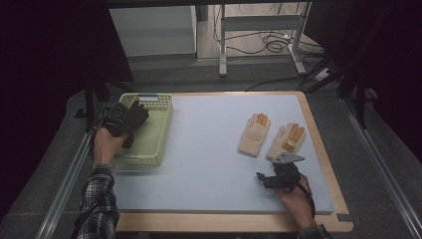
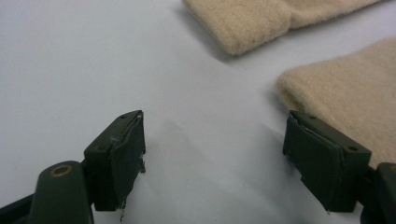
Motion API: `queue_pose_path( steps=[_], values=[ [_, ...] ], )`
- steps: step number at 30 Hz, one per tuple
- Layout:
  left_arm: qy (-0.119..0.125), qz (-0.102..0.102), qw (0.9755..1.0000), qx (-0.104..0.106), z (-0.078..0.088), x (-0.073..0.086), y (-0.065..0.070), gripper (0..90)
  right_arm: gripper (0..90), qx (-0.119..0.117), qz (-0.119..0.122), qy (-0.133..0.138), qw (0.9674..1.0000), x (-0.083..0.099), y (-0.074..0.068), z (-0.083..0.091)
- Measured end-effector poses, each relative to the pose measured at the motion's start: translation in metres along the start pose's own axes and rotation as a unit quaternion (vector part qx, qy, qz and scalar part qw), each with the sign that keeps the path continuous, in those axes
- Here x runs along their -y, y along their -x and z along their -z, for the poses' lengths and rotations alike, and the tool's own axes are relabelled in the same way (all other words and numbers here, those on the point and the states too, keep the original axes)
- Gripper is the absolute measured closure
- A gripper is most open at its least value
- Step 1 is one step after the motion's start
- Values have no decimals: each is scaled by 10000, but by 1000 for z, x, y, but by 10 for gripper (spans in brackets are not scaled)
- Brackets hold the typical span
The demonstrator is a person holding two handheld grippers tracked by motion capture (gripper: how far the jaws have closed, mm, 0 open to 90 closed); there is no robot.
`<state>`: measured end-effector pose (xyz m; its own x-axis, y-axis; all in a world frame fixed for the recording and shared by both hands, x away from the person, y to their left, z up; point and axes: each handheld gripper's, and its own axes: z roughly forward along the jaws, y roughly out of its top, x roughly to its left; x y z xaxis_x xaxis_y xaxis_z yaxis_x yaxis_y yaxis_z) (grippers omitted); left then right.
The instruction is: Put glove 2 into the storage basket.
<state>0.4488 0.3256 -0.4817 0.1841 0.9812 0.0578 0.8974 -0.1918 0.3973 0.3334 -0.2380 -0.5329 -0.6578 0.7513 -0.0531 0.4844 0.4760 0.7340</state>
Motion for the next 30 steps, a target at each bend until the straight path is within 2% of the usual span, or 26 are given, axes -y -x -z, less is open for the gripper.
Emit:
queue_pose_path(
  steps=[3,6,8,9,11,12,16,20,23,30],
  values=[
    [-189,59,9997,-105,-8,-3,-3,562,207,0,1,0,10000,0,0,0],
    [-329,97,9994,2,-16,-5,-5,548,207,0,1,1,10000,0,0,0],
    [-465,26,9989,5,-22,-6,-3,526,207,-2,0,1,10000,0,0,0],
    [-578,-20,9983,-70,-25,-7,-1,510,207,-2,1,2,10000,0,0,0],
    [-600,-146,9978,-225,-26,-7,1,457,207,-1,1,1,10000,0,0,0],
    [-608,-135,9977,-261,-26,-7,1,410,207,-2,2,2,10000,0,0,0],
    [-697,-71,9975,-111,-23,-7,0,226,207,-2,-1,1,10000,0,0,0],
    [-563,-107,9984,30,-13,-6,-1,86,207,0,0,-1,10000,0,0,0],
    [-256,-58,9992,297,-1,-3,-4,53,207,1,2,-1,10000,0,0,0],
    [228,-183,9982,518,18,1,-4,41,207,0,2,-2,10000,0,0,0]
  ],
)
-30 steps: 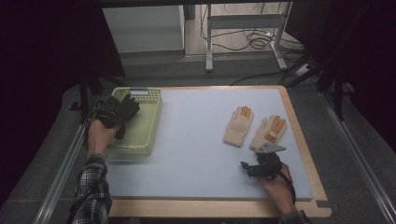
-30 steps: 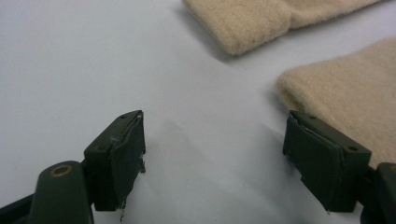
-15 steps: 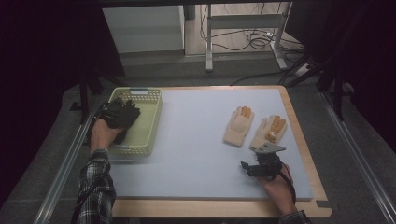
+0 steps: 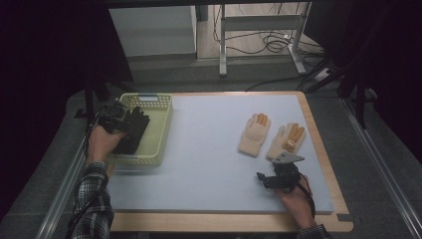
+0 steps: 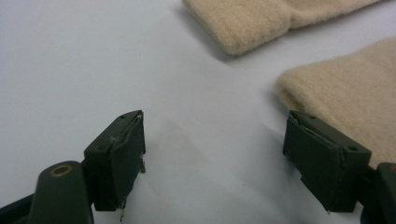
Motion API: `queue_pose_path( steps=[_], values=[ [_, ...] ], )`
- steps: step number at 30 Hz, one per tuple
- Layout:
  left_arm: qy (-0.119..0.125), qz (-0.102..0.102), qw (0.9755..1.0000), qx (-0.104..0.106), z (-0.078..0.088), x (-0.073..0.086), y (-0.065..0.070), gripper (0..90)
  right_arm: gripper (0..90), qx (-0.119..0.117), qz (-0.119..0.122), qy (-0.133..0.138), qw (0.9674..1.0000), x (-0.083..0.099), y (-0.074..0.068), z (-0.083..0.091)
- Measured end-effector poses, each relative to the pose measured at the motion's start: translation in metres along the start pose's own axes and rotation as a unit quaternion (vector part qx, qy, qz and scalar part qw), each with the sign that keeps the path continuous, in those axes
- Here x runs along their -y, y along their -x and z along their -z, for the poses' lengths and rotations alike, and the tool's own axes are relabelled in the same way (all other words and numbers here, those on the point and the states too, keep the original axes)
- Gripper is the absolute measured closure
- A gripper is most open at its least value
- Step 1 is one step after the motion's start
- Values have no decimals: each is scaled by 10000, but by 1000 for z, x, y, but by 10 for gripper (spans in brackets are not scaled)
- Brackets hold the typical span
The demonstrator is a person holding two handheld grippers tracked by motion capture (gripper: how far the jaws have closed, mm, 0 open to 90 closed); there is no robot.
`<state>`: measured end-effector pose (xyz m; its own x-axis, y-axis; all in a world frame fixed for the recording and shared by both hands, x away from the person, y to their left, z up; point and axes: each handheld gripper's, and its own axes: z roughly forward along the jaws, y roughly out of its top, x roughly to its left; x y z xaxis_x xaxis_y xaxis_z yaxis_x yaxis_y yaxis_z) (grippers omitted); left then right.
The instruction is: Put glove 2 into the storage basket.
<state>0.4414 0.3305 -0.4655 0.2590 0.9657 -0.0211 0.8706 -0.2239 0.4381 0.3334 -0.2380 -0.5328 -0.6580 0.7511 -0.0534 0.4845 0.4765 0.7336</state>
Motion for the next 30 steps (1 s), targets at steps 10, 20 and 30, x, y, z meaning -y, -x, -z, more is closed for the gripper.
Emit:
queue_pose_path(
  steps=[10,20,30],
  values=[
    [386,-219,9990,82,8,3,11,0,207,1,1,0,10000,0,0,0],
    [865,-613,9938,339,25,6,37,0,207,0,-1,0,10000,0,0,0],
    [1238,-1172,9834,619,36,10,76,4,206,6,4,-12,10000,0,0,0]
  ],
)
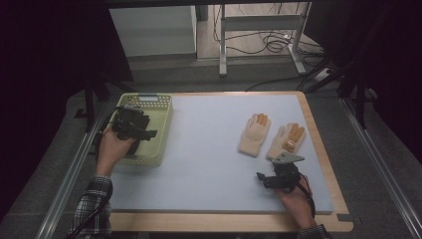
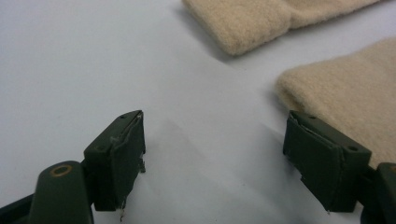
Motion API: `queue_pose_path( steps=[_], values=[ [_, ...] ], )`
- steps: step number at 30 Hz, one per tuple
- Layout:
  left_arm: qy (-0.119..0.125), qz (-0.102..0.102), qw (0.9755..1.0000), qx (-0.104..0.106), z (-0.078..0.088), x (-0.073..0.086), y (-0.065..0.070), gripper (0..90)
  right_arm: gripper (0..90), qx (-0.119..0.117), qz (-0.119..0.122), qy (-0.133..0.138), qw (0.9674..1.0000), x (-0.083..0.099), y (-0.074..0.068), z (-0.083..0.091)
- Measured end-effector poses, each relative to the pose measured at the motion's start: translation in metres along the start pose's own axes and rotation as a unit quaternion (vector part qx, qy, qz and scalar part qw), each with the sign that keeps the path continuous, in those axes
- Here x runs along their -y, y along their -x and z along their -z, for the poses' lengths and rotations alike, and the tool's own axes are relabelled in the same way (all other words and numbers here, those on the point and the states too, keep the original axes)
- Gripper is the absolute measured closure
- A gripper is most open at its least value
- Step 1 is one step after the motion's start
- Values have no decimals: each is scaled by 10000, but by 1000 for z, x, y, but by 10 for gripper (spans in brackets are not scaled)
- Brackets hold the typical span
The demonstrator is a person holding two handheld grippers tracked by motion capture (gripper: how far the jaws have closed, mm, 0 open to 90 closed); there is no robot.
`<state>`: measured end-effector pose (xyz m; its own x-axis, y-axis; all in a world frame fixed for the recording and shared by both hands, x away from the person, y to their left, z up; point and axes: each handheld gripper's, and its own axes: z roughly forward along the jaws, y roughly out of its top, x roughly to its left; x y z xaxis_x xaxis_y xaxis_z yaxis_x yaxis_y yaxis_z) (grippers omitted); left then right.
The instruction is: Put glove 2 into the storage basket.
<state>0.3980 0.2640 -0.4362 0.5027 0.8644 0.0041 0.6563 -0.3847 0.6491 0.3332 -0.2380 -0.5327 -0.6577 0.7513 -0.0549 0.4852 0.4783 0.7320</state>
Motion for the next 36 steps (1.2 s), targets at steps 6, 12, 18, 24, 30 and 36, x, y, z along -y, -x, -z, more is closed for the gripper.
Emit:
queue_pose_path(
  steps=[6,12,18,24,30,36],
  values=[
    [274,-252,9990,226,0,-2,26,5,206,-1,-1,-1,10000,0,0,0],
    [398,-611,9968,323,-2,0,59,5,206,1,2,0,10000,0,0,0],
    [525,-974,9928,466,-2,8,92,5,206,7,5,2,10000,0,0,0],
    [699,-1117,9885,737,-9,25,117,5,205,4,-13,-4,10000,0,0,0],
    [834,-1065,9865,927,-23,48,135,8,205,10,-7,-7,10000,0,0,0],
    [645,-1052,9879,942,-39,73,140,9,202,4,-11,-9,10000,0,0,0]
  ],
)
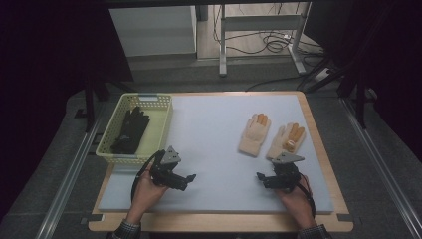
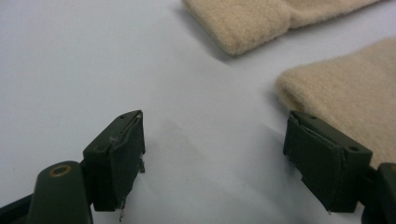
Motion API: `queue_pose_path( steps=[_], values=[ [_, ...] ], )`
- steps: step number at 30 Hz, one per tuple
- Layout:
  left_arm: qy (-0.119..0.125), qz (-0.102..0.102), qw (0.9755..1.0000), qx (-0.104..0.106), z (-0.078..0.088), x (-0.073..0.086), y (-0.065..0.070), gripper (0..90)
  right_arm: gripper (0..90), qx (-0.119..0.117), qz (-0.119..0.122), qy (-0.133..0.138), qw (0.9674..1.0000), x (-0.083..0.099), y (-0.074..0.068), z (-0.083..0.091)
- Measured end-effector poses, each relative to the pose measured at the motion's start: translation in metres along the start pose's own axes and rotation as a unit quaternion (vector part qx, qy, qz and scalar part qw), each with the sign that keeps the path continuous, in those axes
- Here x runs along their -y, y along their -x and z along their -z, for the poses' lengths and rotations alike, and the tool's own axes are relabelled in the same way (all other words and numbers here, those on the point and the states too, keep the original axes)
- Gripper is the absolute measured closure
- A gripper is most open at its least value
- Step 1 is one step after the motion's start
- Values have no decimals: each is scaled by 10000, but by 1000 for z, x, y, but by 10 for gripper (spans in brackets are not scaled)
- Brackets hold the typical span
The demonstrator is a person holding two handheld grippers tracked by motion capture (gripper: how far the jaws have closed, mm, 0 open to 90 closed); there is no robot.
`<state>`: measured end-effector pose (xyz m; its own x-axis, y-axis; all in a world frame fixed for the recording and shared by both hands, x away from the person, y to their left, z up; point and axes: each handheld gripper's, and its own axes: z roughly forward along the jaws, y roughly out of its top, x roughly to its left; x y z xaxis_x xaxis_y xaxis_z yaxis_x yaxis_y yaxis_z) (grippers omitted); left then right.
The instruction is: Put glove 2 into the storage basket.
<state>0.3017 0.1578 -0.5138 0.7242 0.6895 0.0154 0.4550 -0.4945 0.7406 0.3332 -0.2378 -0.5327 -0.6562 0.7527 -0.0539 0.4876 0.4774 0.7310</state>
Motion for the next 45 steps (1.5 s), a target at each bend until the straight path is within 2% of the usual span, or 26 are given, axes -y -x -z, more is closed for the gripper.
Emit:
queue_pose_path(
  steps=[4,5,7,9,11,21,25,30,37,45],
  values=[
    [-96,249,9996,64,-8,18,-2,9,196,18,-4,-10,10000,0,0,0],
    [-183,251,9995,71,-10,21,-2,9,194,19,-7,-14,10000,0,0,0],
    [-302,251,9992,-63,-13,27,-3,9,188,28,-10,-17,10000,0,0,0],
    [-380,362,9986,-4,-17,33,-4,9,177,58,-25,-31,10000,0,0,0],
    [-307,432,9986,-19,-16,35,-4,16,175,50,-34,-36,10000,0,0,0],
    [-309,417,9986,-14,-17,35,-4,12,192,88,-3,-19,10000,-1,-4,1],
    [-305,418,9987,-14,-17,35,-4,13,220,-195,-51,70,9998,-5,-6,1],
    [-302,421,9987,-13,-17,35,-4,13,227,-244,-32,155,9996,-22,-6,0],
    [-301,425,9986,-13,-17,35,-4,14,230,-119,-39,230,9997,-52,7,-5],
    [-300,426,9986,-11,-17,36,-4,14,339,100,-11,112,9999,-80,28,-21]
  ],
)
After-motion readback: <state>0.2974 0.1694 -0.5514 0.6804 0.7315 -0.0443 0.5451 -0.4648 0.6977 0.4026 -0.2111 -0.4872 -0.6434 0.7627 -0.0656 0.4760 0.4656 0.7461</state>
